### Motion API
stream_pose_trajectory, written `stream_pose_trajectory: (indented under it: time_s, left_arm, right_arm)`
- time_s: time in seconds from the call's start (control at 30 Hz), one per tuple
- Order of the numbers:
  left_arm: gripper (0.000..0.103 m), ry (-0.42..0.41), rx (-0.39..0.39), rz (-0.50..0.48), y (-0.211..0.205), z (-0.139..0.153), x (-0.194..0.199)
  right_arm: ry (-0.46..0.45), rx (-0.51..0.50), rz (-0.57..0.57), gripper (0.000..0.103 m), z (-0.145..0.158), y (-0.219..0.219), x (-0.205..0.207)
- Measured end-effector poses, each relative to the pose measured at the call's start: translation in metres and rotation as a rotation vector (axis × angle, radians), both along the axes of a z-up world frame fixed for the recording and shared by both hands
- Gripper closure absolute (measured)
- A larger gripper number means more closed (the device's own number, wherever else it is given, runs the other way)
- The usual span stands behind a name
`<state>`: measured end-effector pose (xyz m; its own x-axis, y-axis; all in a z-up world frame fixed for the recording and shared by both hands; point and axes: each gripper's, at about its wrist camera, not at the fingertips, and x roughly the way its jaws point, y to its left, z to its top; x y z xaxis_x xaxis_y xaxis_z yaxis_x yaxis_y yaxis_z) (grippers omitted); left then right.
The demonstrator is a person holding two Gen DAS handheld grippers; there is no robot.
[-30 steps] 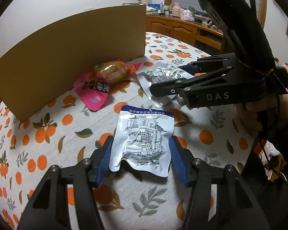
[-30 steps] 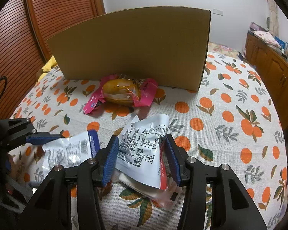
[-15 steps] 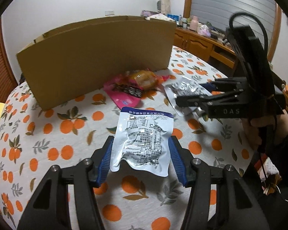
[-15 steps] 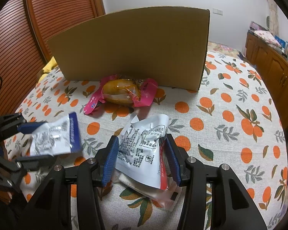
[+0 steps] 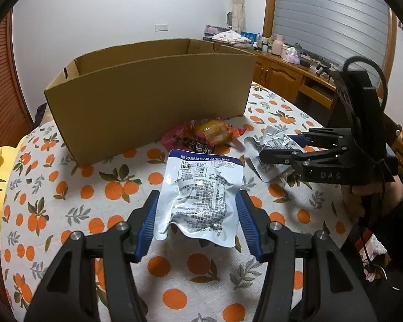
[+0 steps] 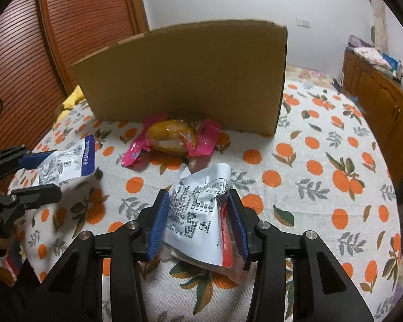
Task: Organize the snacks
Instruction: 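Lift both white pouches and carry them over the cardboard box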
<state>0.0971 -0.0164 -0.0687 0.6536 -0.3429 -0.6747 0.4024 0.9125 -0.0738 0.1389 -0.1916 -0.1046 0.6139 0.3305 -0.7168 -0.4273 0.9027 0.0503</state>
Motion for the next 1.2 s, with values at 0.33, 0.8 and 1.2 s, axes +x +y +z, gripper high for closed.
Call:
stream_pose_trajectory:
  time_s: [0.33,0.8,1.2]
  left_arm:
    - [0.047,-0.031,-0.009,0.0,-0.001,0.013,-0.004]
    - [0.047,-0.087,-0.034,0.02,0.005,0.04,0.004]
    - [0.047,-0.097,-0.035,0.028,0.009,0.044,0.005]
  right_arm:
    - [-0.045,0.041,-0.012,0.062,0.017,-0.009,-0.009]
    - [-0.092,0.103,0.002,0.062,0.057,-0.015,-0.008]
    - [-0.037,0.097,0.006,0.062,0.043,-0.013,0.004]
